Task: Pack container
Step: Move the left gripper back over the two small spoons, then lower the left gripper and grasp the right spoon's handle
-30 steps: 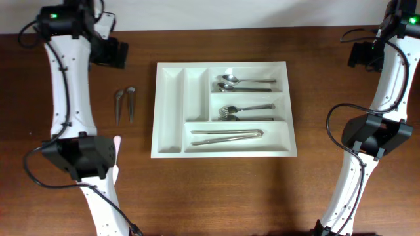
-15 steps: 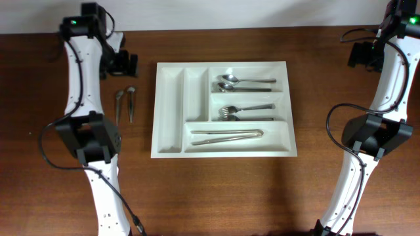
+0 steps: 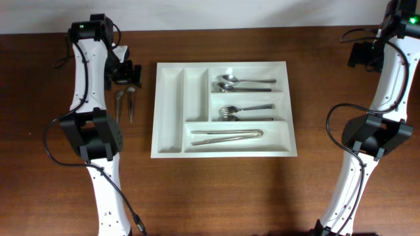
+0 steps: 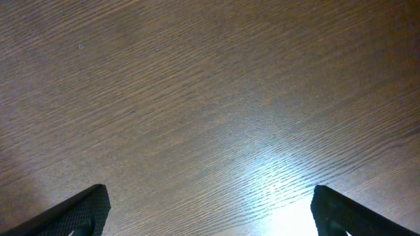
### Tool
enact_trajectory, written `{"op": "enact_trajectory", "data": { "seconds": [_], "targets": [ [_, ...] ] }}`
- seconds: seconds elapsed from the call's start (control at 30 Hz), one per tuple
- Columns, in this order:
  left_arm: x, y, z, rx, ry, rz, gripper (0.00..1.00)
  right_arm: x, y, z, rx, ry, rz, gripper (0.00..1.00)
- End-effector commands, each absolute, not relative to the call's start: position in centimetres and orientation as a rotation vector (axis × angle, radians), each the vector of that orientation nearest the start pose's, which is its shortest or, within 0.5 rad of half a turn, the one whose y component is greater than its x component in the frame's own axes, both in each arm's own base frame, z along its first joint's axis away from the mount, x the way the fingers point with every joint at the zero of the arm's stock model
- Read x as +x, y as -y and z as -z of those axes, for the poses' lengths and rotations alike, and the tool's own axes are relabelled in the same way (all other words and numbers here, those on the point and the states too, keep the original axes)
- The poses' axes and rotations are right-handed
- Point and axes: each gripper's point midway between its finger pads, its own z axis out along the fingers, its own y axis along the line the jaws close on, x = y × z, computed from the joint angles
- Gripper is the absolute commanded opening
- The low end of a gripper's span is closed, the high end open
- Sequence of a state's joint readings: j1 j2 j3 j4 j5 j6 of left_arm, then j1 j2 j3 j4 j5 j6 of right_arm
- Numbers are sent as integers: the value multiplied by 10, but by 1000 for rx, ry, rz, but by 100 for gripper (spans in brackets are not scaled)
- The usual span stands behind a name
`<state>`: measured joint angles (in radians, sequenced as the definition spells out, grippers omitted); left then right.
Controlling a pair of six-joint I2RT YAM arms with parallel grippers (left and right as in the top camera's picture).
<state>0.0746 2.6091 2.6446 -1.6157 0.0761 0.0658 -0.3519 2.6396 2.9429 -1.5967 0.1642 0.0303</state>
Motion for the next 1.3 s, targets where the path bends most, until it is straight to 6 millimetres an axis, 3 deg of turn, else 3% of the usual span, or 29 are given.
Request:
{"op": "enact_trajectory", "data": {
  "seconds": [0.0,0.33,0.47,0.97,1.27],
  "targets": [
    [481,-12,-55,-8,-3201,151,99,492,211,-133,598,-2822,297,99],
    [479,14,-52,80,-3213,148,99,492,211,-133,598,-2822,297,99],
    [480,12,-52,1,-3211,135,99,492,211,-133,598,-2822,297,99],
    [483,-3,-50,-37,-3204,134,99,492,211,-133,598,-2822,297,99],
    [478,-4,-28,-44,-3258,140,99,492,211,-133,598,-2822,297,99]
  ]
}}
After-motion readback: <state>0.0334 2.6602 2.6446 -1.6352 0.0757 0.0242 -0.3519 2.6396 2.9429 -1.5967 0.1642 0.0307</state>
